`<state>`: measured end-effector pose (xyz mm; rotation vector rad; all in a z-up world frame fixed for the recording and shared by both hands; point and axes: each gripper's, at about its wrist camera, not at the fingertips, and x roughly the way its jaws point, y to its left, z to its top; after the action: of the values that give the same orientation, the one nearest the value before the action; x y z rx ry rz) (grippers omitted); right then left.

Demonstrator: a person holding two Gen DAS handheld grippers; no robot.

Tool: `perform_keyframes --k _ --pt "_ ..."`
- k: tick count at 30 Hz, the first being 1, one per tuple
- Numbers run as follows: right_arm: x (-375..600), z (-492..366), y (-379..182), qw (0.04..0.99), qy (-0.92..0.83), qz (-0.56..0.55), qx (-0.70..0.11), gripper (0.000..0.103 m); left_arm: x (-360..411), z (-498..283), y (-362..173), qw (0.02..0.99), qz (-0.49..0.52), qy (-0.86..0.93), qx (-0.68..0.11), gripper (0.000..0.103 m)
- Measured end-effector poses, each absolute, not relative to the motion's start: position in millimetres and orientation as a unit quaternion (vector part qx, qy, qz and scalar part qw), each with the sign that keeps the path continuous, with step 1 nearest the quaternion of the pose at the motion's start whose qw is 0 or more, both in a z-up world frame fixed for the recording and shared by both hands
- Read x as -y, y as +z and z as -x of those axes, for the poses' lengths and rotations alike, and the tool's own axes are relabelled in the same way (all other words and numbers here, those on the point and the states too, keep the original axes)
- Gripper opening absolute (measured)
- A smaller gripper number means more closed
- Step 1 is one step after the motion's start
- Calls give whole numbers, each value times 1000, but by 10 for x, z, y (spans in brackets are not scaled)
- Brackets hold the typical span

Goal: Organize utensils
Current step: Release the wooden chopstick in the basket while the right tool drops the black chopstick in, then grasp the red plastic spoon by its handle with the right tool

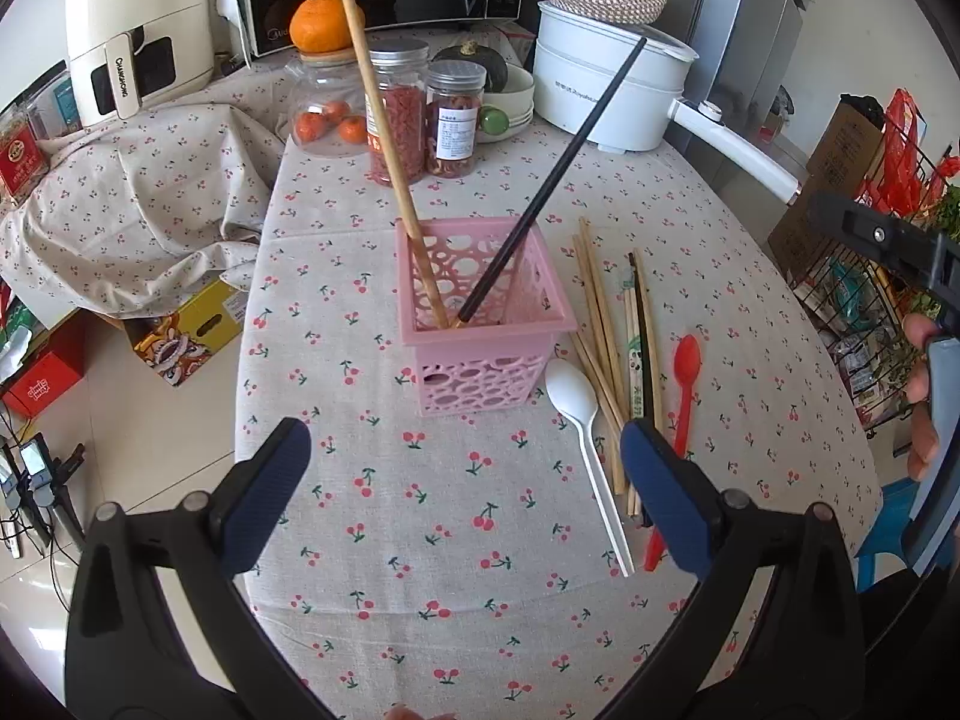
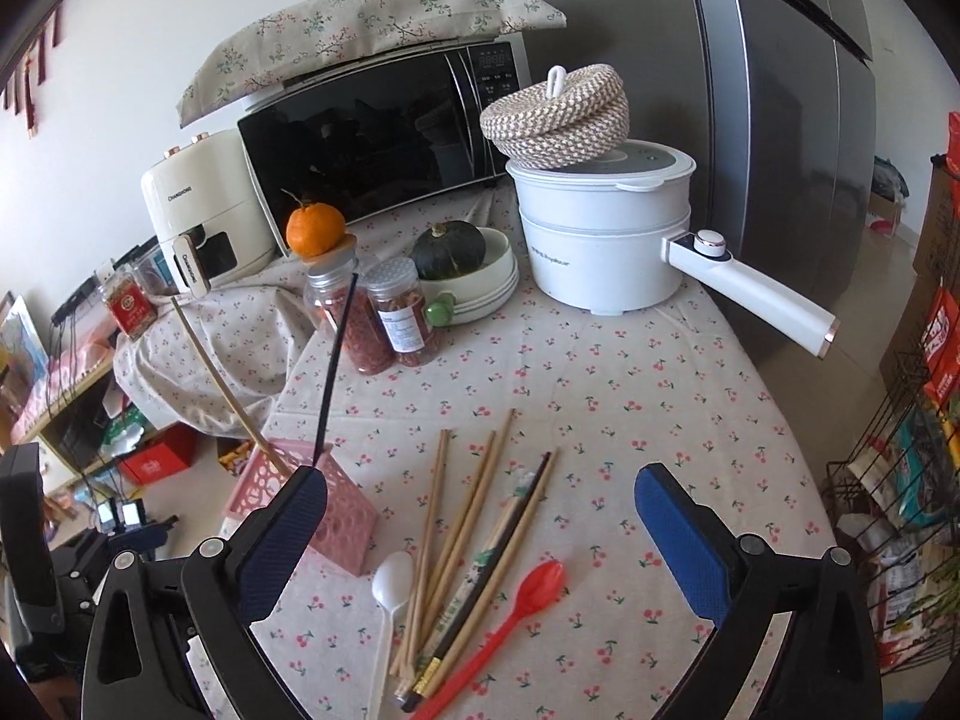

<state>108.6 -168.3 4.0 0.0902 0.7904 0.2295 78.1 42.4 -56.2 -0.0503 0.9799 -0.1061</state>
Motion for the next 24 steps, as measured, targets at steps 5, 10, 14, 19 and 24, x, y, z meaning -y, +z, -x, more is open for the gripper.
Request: perform_keyframes --k 5,10,14,19,24 --pt "1852 -1062 -181 899 83 -40 -429 103 -319 -777 -681 865 35 -63 -496 102" --pt "1904 -1118 -520 864 47 -23 -501 103 -238 -786 -821 847 40 -74 -524 102" --pt "1916 -1192 -819 827 39 -41 -559 103 -221 -796 -874 841 41 -78 -534 102" --pt "1881 -1279 -1096 792 37 -70 -605 103 -249 -806 -878 842 49 -84 -531 102" --pt "1754 -1351 -1285 776 31 -61 -627 97 -270 -813 -901 841 56 -90 -531 102"
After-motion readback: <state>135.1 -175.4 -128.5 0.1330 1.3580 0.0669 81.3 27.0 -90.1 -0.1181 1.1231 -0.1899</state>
